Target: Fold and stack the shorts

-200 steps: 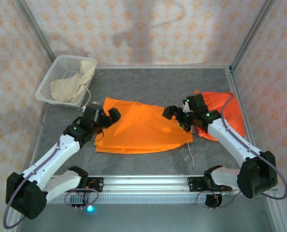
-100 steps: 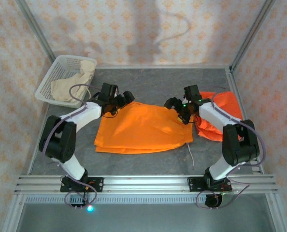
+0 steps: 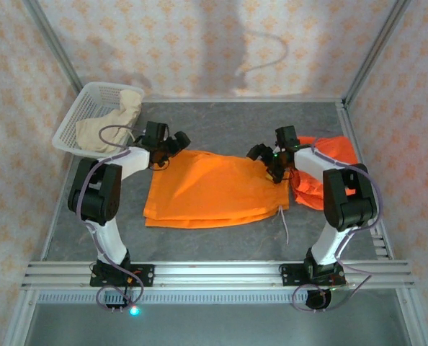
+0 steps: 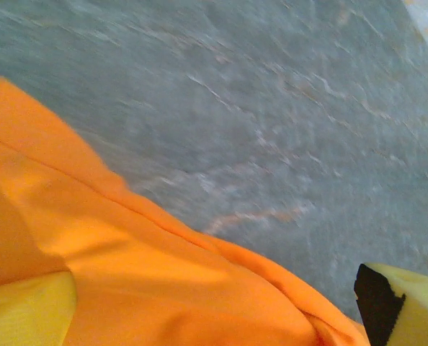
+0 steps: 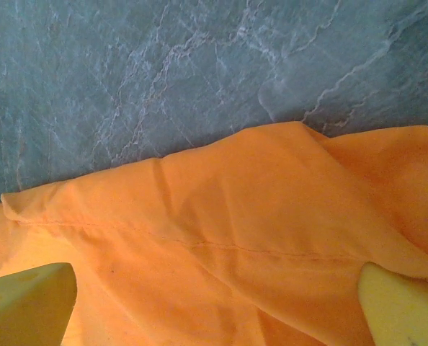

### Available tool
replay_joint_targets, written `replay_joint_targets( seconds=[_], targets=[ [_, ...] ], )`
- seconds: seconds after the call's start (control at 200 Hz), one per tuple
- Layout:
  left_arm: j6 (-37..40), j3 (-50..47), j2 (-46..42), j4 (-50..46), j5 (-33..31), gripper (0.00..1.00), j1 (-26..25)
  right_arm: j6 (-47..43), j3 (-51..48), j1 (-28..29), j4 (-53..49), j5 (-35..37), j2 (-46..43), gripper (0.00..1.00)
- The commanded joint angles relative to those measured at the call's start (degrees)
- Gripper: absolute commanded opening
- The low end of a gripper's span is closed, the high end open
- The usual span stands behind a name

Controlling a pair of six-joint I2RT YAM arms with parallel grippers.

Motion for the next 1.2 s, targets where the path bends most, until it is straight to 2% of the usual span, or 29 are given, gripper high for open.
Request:
replay_joint_targets(
  seconds=[0.0,0.25,0.54,0.701,0.821,1.016,1.196],
  targets=[
    [0.8,-2.2,0.5,1.2,-2.7,1.00,1.7,-1.4,-1.7,-1.2,0.5,3.0,-0.4,1.00],
    [-0.7,-5.1,1.8,1.3,-4.1,1.00,3.3,-1.3,-3.7,-1.5,1.7,3.7,-1.5,1.00],
    [-1.4,-10.3,-1.0,-0.3,-7.6,1.00,5.9,-1.9,-5.6,-2.2,1.7,4.9,-4.6,1.00],
    [0.4,-10.2,-6.4,0.8,-4.3,1.00,6.7,-1.9,-6.4,-2.2,4.4,2.1,-8.0,1.00],
    [2.4,-8.3,-13.6,-0.8,-2.1,1.00,6.3,-1.9,-6.7,-1.7,6.0,1.2,-13.9,0.99],
    [5.3,-5.3,-26.1,-12.4,-0.8,1.00,2.6,-0.8,-7.8,1.9,2.5,1.3,-24.4,0.99],
    [1.6,-12.4,-35.5,-17.9,-3.2,1.00,-5.6,5.8,-15.3,8.6,2.7,1.4,-32.8,0.99]
  ],
)
